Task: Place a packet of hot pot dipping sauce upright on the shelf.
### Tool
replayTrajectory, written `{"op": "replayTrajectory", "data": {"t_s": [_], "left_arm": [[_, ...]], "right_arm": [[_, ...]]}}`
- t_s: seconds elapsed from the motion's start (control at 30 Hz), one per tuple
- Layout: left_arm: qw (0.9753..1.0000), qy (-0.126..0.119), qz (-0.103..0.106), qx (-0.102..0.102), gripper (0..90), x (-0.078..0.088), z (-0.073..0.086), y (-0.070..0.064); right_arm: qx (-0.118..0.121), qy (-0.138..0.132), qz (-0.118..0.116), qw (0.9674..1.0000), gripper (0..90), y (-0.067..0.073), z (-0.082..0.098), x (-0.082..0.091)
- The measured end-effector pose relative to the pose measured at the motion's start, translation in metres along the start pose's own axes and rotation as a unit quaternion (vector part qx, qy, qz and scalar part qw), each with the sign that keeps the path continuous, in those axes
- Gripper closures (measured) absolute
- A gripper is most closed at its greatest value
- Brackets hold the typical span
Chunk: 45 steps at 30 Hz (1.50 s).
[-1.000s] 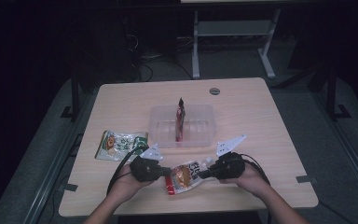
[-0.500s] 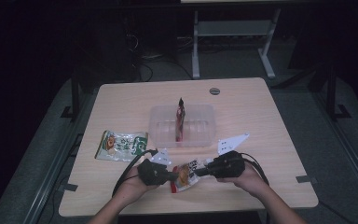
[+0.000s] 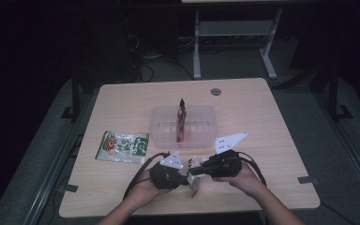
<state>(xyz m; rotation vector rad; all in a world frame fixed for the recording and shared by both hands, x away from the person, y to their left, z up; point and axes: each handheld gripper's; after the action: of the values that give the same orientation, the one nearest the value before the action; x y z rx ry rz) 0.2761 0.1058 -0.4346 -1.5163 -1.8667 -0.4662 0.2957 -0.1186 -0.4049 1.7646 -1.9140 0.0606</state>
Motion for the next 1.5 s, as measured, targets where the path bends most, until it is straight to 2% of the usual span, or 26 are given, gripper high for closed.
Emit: {"op": "replayTrajectory", "data": {"t_s": [0.17,0.2,0.4,0.73,0.83,0.87,0.9,0.97,1.13,1.3,1.33,1.5], "left_arm": [[1.0,0.005,0.001,-0.004,89.7,0.0,0.002,0.001],[1.0,0.001,0.001,0.004,89.7,0.003,0.003,0.002],[0.9999,-0.006,0.002,0.012,86.6,0.008,0.005,0.005],[0.9993,-0.013,0.001,0.035,74.8,0.029,0.02,0.015],[0.9995,-0.009,-0.002,0.031,67.7,0.036,0.025,0.018],[0.9993,-0.009,-0.002,0.037,67.7,0.038,0.028,0.019],[0.9993,-0.007,-0.003,0.036,64.8,0.04,0.031,0.02],[0.9988,-0.007,-0.001,0.048,59.5,0.043,0.036,0.019],[0.9987,-0.002,-0.012,0.05,48.7,0.051,0.049,0.018],[0.9978,0.007,-0.017,0.064,43.6,0.057,0.057,0.02],[0.9977,0.004,-0.021,0.065,40.9,0.06,0.056,0.023],[0.9976,0.005,-0.026,0.064,39.8,0.063,0.057,0.026]], "right_arm": [[-0.001,-0.001,-0.002,1.0,89.8,0.002,0.0,0.0],[-0.003,-0.003,0.001,1.0,89.8,0.001,0.0,0.002],[-0.005,-0.008,0.009,0.9999,89.9,0.0,0.0,0.01],[0.013,0.005,0.039,0.9991,89.8,0.0,-0.006,0.017],[0.016,0.005,0.042,0.999,89.8,0.0,-0.009,0.02],[0.017,0.007,0.044,0.9989,89.8,-0.001,-0.01,0.021],[0.019,0.008,0.044,0.9988,89.8,-0.001,-0.012,0.023],[0.021,0.006,0.049,0.9986,89.8,-0.002,-0.015,0.028],[0.027,-0.003,0.06,0.9979,89.7,-0.005,-0.025,0.039],[0.029,-0.005,0.068,0.9973,89.7,-0.009,-0.032,0.045],[0.03,-0.007,0.074,0.9968,89.8,-0.012,-0.036,0.047],[0.032,-0.013,0.083,0.996,89.7,-0.017,-0.045,0.053]]}}
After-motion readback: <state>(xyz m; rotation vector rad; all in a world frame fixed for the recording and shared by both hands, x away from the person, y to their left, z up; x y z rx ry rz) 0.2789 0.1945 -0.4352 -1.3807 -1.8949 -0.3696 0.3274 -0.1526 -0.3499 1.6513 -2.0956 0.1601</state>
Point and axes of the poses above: each handheld gripper's, and its own axes: x roughly backward along the jaws, z roughly out of its underside, y roughly to its left, and after that the axes turned 2 degrees about -x, right-handed
